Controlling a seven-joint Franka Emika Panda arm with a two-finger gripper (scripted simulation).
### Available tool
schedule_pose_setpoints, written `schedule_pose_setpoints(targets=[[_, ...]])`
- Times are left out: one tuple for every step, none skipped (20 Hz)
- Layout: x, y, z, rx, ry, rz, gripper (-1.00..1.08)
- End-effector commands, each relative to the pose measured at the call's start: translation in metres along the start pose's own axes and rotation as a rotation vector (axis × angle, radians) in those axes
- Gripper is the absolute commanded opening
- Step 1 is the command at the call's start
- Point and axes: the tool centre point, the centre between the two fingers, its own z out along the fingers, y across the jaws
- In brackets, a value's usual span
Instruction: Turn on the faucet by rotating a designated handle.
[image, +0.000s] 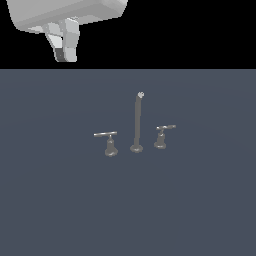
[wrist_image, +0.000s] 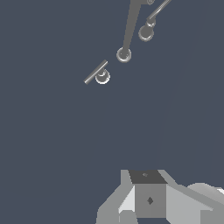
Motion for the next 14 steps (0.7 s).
schedule_pose_setpoints(targets=[[0.007, -0.011, 0.015, 0.003, 0.002, 0.055, -1.0], [0.01, -0.015, 0.021, 0.004, 0.002, 0.076, -1.0], [0.013, -0.019, 0.027, 0.005, 0.003, 0.096, -1.0], [0.016, -0.023, 0.033, 0.005, 0.003, 0.117, -1.0], [0.019, -0.027, 0.038, 0.006, 0.004, 0.137, -1.0], [0.022, -0.03, 0.044, 0.007, 0.004, 0.157, -1.0], [0.026, -0.034, 0.049, 0.008, 0.005, 0.176, -1.0], [0.029, -0.037, 0.054, 0.008, 0.005, 0.196, -1.0], [0.032, -0.041, 0.06, 0.009, 0.006, 0.215, -1.0], [0.035, -0.044, 0.065, 0.01, 0.007, 0.233, -1.0], [0.039, -0.047, 0.07, 0.01, 0.007, 0.252, -1.0], [0.042, -0.05, 0.075, 0.011, 0.008, 0.27, -1.0], [0.045, -0.053, 0.08, 0.012, 0.008, 0.288, -1.0], [0.049, -0.056, 0.085, 0.012, 0.009, 0.305, -1.0]])
